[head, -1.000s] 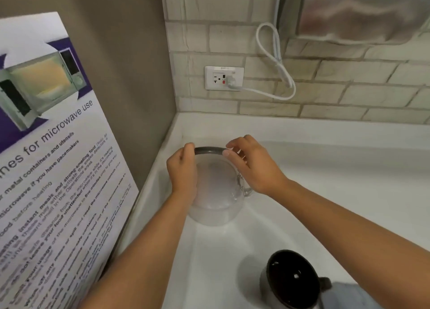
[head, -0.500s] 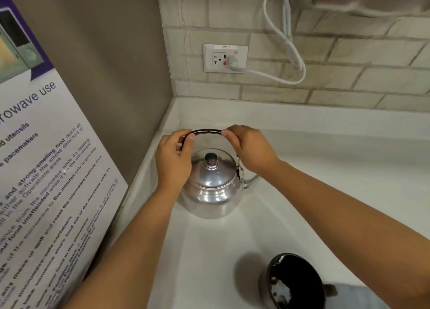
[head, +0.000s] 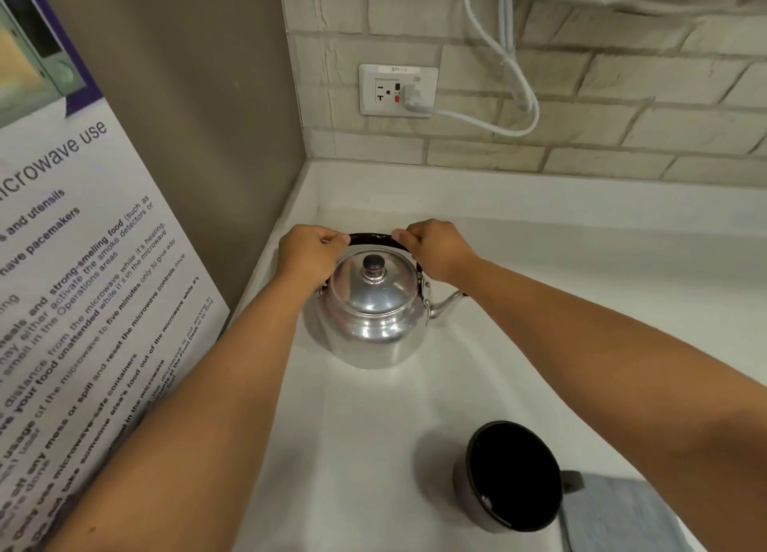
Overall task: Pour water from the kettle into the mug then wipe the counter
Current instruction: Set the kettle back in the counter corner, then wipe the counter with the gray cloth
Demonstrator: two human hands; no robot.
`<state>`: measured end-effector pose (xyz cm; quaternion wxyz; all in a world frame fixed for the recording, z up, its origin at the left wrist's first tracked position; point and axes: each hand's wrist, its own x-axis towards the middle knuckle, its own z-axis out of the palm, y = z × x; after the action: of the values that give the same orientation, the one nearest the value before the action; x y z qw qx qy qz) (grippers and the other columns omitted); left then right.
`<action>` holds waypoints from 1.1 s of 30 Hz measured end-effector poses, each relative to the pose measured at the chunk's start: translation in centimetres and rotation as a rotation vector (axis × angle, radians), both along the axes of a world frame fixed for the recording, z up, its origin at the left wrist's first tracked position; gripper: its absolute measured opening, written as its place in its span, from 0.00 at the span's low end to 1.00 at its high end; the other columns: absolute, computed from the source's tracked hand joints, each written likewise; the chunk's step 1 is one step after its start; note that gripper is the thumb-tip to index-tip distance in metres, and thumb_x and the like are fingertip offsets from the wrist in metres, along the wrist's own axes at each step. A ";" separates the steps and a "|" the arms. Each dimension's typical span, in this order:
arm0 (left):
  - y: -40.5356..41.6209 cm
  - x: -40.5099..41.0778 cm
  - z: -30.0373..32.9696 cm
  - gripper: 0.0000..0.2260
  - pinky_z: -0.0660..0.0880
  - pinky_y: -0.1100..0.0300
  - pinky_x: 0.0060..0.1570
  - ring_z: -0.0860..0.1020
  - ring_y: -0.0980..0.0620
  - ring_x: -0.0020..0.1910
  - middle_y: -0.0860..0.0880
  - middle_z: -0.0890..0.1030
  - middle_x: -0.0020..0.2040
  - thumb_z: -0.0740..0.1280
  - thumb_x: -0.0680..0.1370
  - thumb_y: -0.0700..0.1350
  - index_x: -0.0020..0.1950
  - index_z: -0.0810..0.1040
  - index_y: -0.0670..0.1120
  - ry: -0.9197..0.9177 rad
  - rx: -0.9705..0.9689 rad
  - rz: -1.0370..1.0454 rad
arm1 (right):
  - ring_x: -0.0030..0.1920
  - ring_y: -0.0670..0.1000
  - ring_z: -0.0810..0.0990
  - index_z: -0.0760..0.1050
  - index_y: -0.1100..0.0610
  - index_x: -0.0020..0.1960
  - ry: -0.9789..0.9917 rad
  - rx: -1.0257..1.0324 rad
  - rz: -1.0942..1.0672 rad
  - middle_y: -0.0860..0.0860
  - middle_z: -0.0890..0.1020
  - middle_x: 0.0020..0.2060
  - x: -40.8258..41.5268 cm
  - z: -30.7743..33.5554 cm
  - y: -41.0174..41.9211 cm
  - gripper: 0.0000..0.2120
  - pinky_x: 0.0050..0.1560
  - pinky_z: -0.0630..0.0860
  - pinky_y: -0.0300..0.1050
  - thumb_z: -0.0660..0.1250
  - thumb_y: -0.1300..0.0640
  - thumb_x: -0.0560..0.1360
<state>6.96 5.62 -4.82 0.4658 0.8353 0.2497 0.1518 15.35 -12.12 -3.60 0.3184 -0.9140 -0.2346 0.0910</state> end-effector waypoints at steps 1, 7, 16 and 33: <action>-0.1 0.0 0.2 0.08 0.74 0.60 0.45 0.82 0.47 0.49 0.46 0.85 0.48 0.70 0.77 0.47 0.52 0.85 0.45 0.018 0.024 -0.004 | 0.29 0.51 0.69 0.66 0.58 0.29 0.003 -0.005 -0.007 0.52 0.70 0.25 -0.1 0.2 -0.1 0.24 0.31 0.64 0.44 0.59 0.47 0.80; -2.4 -2.2 2.7 0.17 0.68 0.60 0.53 0.76 0.43 0.56 0.40 0.79 0.57 0.68 0.79 0.50 0.62 0.78 0.41 -0.108 0.286 0.040 | 0.50 0.55 0.78 0.79 0.58 0.57 -0.129 0.086 -0.025 0.57 0.81 0.50 -3.2 3.2 -3.7 0.16 0.51 0.73 0.46 0.60 0.49 0.79; -11.6 -15.7 -3.3 0.04 0.67 0.65 0.50 0.74 0.49 0.52 0.49 0.79 0.49 0.66 0.80 0.44 0.52 0.79 0.45 -0.344 0.430 -0.316 | 0.44 0.43 0.77 0.77 0.52 0.55 -0.199 0.191 -0.335 0.49 0.80 0.50 -17.5 -0.9 -22.4 0.09 0.40 0.70 0.28 0.59 0.56 0.80; -15.0 -19.4 -9.2 0.25 0.50 0.51 0.75 0.59 0.46 0.76 0.43 0.64 0.75 0.53 0.81 0.52 0.74 0.65 0.40 0.091 0.587 -0.466 | 0.78 0.52 0.42 0.43 0.54 0.78 -0.187 -0.442 0.205 0.51 0.47 0.79 -10.3 -9.4 -19.1 0.28 0.76 0.40 0.50 0.42 0.45 0.82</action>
<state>-12.44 -9.36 -14.06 0.2173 0.9734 0.0191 0.0696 5.07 -31.22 -12.99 0.0772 -0.9372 -0.3288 0.0872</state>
